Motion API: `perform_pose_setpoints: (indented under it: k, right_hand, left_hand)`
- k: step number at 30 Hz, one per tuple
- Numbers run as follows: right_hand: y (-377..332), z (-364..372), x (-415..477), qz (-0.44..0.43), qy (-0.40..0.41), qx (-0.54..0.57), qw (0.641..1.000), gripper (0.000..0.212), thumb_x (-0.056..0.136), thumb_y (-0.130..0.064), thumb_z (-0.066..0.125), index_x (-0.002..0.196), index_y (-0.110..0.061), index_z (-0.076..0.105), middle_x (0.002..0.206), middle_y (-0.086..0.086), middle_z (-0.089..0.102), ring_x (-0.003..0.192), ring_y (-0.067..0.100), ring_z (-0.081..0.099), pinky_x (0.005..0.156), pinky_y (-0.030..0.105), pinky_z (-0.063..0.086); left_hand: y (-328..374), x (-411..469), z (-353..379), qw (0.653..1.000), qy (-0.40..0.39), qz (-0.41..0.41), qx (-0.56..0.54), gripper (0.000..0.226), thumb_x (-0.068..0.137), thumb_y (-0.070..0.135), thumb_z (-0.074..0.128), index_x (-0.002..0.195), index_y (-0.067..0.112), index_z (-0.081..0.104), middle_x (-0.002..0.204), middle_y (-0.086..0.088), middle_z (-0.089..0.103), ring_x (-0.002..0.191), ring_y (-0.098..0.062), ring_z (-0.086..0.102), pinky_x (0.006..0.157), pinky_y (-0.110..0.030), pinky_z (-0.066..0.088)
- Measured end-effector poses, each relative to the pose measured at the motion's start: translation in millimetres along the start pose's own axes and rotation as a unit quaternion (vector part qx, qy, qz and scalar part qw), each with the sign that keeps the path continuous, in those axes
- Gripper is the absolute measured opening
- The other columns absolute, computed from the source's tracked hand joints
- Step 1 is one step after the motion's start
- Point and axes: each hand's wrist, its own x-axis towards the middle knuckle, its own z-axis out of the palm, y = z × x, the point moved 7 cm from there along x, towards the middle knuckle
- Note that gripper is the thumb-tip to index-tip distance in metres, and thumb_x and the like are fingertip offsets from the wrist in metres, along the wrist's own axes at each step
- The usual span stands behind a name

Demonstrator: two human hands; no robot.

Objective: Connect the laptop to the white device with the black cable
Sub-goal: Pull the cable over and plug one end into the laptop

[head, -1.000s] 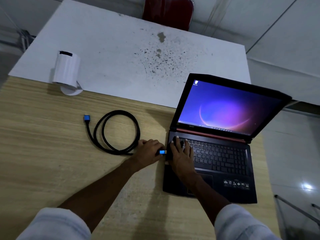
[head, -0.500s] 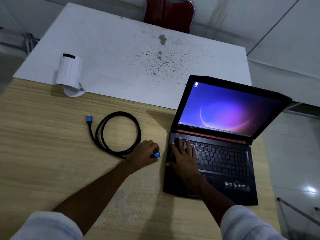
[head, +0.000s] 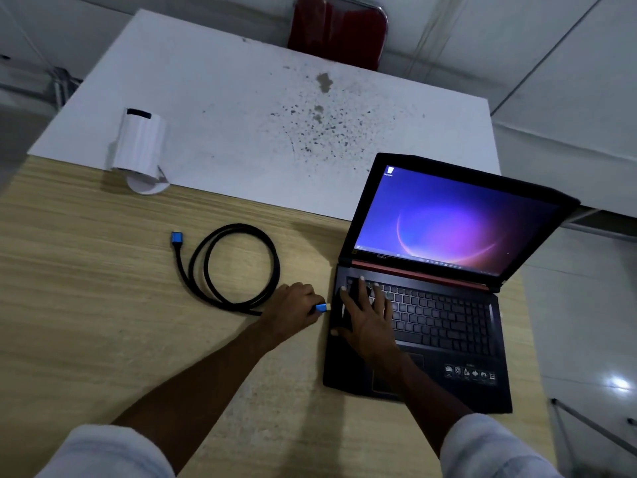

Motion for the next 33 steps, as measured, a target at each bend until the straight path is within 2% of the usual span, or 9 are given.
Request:
perform_pose_setpoints:
  k: [5,12,18,21,26,29,33]
  right_hand:
    - [2,2,1,0.007,0.004,0.001,1.000,0.088,0.085,-0.051,0.064,0.152,-0.030,0.011,0.163,0.012,-0.011,0.146,0.045,-0.011,0.117,0.062,0.002]
    - [2,4,2,0.008,0.001,0.006,1.000,0.088,0.085,-0.050,0.064,0.152,-0.030,0.011,0.163,0.013,-0.012,0.146,0.046,-0.012,0.116,0.062,0.000]
    - [1,0,1,0.001,0.001,0.002,1.000,0.088,0.086,-0.051,0.063,0.153,-0.030,0.009,0.163,0.013,-0.014,0.146,0.046,-0.011,0.117,0.061,0.000]
    - [1,-1,0,0.000,0.000,-0.003,1.000,0.088,0.086,-0.052,0.062,0.153,-0.030,0.008,0.162,0.013,-0.015,0.146,0.046,-0.013,0.117,0.061,-0.001]
    - [2,2,1,0.004,-0.004,0.004,1.000,0.089,0.086,-0.053,0.062,0.153,-0.031,0.007,0.162,0.014,-0.016,0.145,0.046,-0.014,0.116,0.062,-0.002]
    - [2,2,1,0.005,-0.003,0.002,1.000,0.089,0.086,-0.052,0.062,0.152,-0.031,0.008,0.162,0.014,-0.015,0.146,0.047,-0.014,0.116,0.062,-0.002]
    - [2,3,0,0.011,-0.005,0.009,1.000,0.089,0.086,-0.052,0.063,0.152,-0.032,0.008,0.162,0.014,-0.015,0.145,0.047,-0.015,0.116,0.062,-0.003]
  left_hand:
    - [2,4,-2,1.000,0.024,0.005,0.018,0.030,0.091,0.034,0.054,0.116,0.024,0.067,0.102,-0.004,0.068,0.098,-0.024,0.063,0.080,-0.037,0.042]
    - [-1,8,2,0.999,-0.021,0.022,0.014,0.031,0.091,0.039,0.054,0.120,0.031,0.063,0.110,0.003,0.066,0.108,-0.020,0.059,0.088,-0.039,0.038]
    - [-3,2,0,0.998,-0.009,0.001,-0.067,0.033,0.091,0.037,0.060,0.123,0.030,0.062,0.110,-0.003,0.057,0.099,-0.020,0.058,0.074,-0.035,0.049]
    - [-3,2,3,0.994,-0.035,-0.007,-0.101,0.036,0.089,0.030,0.065,0.124,0.024,0.061,0.110,-0.006,0.054,0.099,-0.020,0.057,0.075,-0.036,0.048]
    - [9,7,9,0.995,-0.052,0.006,-0.084,0.037,0.090,0.013,0.063,0.126,0.011,0.056,0.118,-0.012,0.053,0.105,-0.027,0.058,0.079,-0.030,0.044]
    - [8,7,10,0.994,-0.047,-0.023,-0.099,0.031,0.088,0.010,0.063,0.117,0.005,0.057,0.118,-0.015,0.056,0.106,-0.030,0.057,0.087,-0.038,0.049]
    - [3,5,9,0.991,-0.033,-0.045,-0.120,0.019,0.088,0.011,0.061,0.105,0.004,0.059,0.108,-0.016,0.061,0.101,-0.030,0.058,0.086,-0.044,0.050]
